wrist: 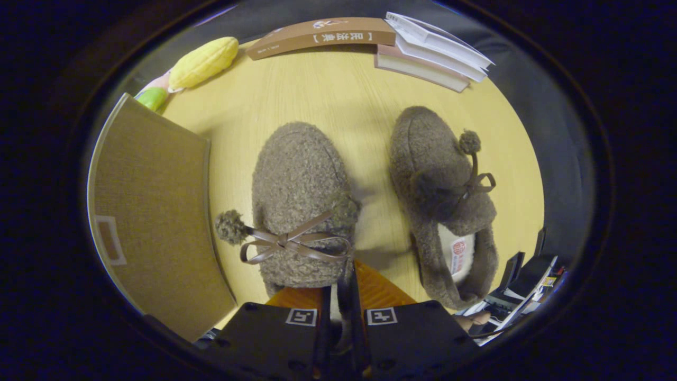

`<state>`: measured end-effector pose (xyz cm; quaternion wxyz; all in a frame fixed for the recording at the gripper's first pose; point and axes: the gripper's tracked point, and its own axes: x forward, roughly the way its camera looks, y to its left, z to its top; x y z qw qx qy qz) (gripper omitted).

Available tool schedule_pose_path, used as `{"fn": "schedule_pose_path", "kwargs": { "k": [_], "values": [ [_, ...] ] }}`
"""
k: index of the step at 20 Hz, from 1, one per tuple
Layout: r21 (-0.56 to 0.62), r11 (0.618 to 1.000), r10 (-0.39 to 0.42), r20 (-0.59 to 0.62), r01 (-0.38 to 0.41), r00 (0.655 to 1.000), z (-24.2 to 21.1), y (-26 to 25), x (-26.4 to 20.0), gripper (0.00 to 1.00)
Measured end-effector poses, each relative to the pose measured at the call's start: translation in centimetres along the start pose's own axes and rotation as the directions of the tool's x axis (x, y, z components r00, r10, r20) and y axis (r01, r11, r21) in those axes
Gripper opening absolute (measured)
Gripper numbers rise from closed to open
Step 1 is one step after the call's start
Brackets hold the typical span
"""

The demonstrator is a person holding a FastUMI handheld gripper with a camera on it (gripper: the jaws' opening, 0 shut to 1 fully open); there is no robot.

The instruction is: Open the storage box then place both shoes into the box .Put the left shoe in first, then the right shoe, with the right side of both shoes facing outward in a uniform manner.

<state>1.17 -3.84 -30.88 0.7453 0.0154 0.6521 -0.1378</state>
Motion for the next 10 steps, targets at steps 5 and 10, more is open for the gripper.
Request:
{"fn": "schedule_pose_path", "kwargs": {
  "k": [5,10],
  "values": [
    [-0.005,1.000,-0.020,0.002,0.020,1.000,-0.4,-0.2,-0.6,0.07],
    [-0.009,1.000,-0.026,0.020,0.026,0.999,-0.6,0.2,-1.7,0.04]
  ]
}}
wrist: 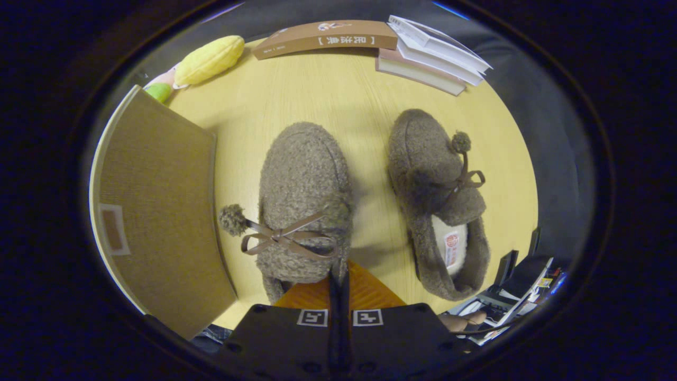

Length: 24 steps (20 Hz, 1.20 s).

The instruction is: Open the storage box then place both shoes into the box .Put the left shoe in first, then the right shoe, with the right side of both shoes facing outward in a uniform manner.

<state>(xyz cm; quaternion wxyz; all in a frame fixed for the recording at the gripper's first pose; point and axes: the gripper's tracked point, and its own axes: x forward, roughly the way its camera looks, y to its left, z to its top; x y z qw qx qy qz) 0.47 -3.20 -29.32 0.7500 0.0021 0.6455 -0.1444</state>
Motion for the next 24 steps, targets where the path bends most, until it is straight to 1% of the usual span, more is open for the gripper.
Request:
{"fn": "schedule_pose_path", "kwargs": {
  "k": [2,5,8,12,17,21,24],
  "values": [
    [-0.014,1.000,-0.017,0.007,0.017,1.000,-0.1,0.2,-0.8,0.03],
    [-0.082,0.991,-0.105,-0.001,0.104,0.994,-0.7,-0.3,-2.0,0.04],
    [-0.118,0.979,-0.170,-0.010,0.168,0.985,-1.6,-0.7,-3.4,0.04],
    [-0.068,0.977,-0.200,0.019,0.201,0.980,-2.2,-1.0,-6.3,0.04],
    [-0.002,0.957,-0.291,0.067,0.292,0.954,-2.2,-1.6,-12.3,0.03],
    [0.029,0.946,-0.324,0.123,0.323,0.938,-1.2,0.1,-17.2,0.04],
    [0.035,0.943,-0.332,0.171,0.331,0.928,0.0,2.6,-20.8,0.04]
  ]
}}
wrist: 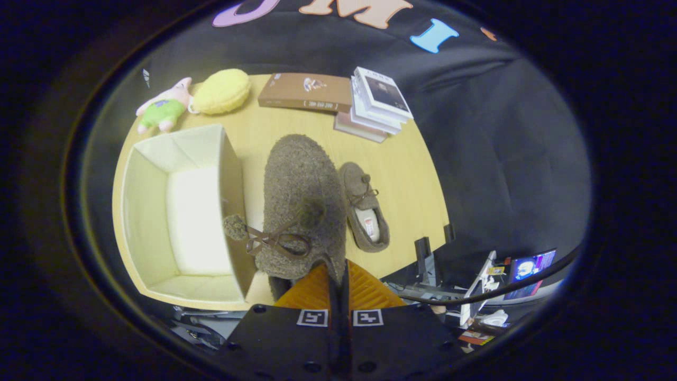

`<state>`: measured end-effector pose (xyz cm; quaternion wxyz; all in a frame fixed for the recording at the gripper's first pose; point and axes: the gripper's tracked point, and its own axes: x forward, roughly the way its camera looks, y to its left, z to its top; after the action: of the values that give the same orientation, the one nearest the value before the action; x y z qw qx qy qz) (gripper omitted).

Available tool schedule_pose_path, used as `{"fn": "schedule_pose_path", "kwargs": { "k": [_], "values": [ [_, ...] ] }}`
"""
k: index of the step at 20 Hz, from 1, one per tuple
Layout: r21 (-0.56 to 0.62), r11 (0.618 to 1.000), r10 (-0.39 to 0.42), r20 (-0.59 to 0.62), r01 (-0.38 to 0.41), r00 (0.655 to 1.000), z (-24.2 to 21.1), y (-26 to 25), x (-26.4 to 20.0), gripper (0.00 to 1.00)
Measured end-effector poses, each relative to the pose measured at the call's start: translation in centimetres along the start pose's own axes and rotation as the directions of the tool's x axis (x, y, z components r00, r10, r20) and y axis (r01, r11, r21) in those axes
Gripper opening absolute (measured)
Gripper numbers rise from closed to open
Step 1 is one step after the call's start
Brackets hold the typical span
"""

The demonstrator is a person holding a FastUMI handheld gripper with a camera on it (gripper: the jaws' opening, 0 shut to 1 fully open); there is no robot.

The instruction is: Open the storage box then place both shoes into the box .Put the left shoe in first, then the right shoe, with the right side of both shoes facing outward in a uniform manner.

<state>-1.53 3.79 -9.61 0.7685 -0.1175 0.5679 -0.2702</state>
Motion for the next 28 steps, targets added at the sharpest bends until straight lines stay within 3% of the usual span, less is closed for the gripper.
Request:
{"fn": "schedule_pose_path", "kwargs": {
  "k": [8,16,28],
  "values": [
    [-0.030,0.988,0.149,0.038,-0.148,0.988,2.9,10.2,-4.6,0.03],
    [-0.101,0.973,0.204,-0.048,-0.208,0.978,1.4,18.9,-0.6,0.04],
    [-0.103,0.931,0.339,-0.114,-0.351,0.934,-1.6,26.6,5.2,0.03]
  ]
}}
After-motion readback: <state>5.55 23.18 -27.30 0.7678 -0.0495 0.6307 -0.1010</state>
